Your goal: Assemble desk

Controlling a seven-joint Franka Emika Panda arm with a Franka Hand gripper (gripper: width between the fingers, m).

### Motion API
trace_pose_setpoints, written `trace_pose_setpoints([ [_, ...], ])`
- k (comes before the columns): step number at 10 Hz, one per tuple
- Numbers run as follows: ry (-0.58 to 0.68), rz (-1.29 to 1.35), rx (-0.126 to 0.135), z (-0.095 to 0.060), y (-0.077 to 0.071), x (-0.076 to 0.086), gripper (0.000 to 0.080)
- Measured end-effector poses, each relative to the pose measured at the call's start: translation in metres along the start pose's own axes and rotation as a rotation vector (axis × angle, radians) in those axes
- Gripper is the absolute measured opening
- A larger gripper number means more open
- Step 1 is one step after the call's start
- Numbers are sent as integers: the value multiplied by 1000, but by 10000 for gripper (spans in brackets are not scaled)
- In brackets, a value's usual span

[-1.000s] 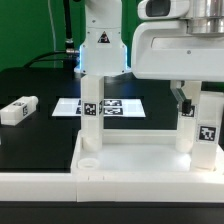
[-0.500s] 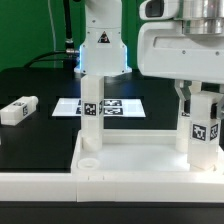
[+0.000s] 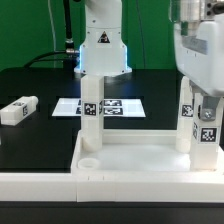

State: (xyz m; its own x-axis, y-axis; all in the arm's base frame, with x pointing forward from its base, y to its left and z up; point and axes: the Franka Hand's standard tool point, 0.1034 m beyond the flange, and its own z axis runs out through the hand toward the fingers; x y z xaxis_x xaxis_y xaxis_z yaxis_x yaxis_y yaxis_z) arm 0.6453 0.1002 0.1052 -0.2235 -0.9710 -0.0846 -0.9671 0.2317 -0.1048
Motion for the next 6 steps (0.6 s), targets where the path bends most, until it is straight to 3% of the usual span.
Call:
trace_pose_setpoints([
  [1,2,106,1,0,1,-1,291],
  [3,3,28,1,0,1,-1,291],
  [4,4,18,0,1,1,-1,473],
  [5,14,-170,-21,-1,1,0,588],
  [6,22,-367,-17,-4,-2,-4,588],
])
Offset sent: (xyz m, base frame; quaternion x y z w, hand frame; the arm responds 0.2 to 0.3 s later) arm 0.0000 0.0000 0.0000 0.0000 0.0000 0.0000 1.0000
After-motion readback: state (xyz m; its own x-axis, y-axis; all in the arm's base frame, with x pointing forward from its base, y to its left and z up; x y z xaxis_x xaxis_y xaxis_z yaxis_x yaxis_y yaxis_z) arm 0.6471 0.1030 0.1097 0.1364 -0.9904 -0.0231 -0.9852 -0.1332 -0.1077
